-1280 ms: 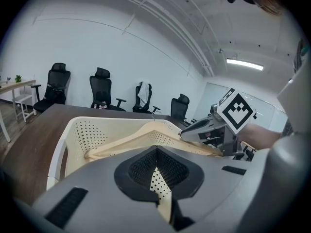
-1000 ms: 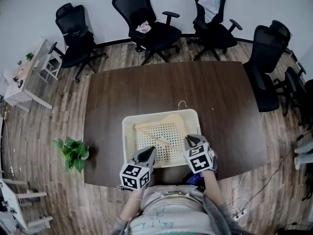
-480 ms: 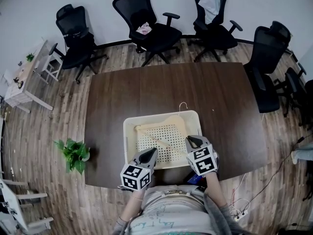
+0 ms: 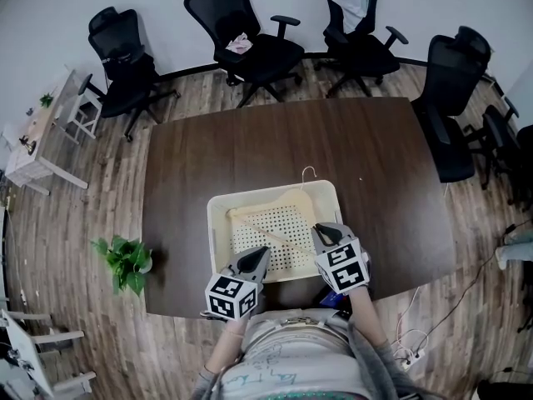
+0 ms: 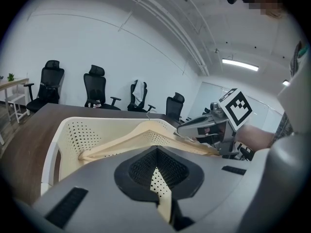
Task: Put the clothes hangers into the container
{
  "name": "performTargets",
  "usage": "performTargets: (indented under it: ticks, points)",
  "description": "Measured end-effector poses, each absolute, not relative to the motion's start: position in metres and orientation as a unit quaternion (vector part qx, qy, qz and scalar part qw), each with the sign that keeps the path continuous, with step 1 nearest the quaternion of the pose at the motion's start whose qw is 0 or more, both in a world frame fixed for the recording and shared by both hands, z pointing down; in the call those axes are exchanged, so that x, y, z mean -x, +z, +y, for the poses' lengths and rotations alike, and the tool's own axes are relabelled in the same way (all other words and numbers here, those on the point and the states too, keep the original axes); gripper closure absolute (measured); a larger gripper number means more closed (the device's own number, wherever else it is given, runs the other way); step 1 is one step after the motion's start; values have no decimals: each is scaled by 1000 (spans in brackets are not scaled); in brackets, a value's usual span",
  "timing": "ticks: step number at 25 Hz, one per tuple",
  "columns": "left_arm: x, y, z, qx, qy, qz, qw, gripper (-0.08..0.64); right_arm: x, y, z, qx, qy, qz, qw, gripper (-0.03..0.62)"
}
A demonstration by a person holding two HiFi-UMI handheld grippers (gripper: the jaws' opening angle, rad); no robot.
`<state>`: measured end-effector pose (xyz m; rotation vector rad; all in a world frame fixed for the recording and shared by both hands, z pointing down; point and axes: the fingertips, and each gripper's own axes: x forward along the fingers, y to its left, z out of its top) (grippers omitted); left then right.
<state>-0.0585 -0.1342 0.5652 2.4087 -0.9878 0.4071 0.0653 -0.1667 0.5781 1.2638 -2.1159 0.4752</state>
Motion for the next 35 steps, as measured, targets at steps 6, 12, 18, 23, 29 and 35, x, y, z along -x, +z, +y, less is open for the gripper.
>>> performTargets:
  ticks: [6,12,18,23,29,35]
  points:
    - [50,558,-137,-891,150,-355,239,549,-54,575,-162,-461,177,-812,311,561]
    - [41,546,-139,-897,139,-351,230,549,-36,567,-159,-441,169,-826,307,561]
    - [38,536,-138,-902,125,-349,221,549,-26,559,-157,-436,169,-833,294,561]
    - [38,524,-142,-906,110,-351,210,549,-23,548,-155,-440,174,-838,271,561]
    - [34,506,-145,-909,93,-354,198,549,-18,528,-153,-437,172,-848,244,561]
    - [33,485,-151,-913,70,-360,180,549,-12,508,-155,-439,162,-854,226,561]
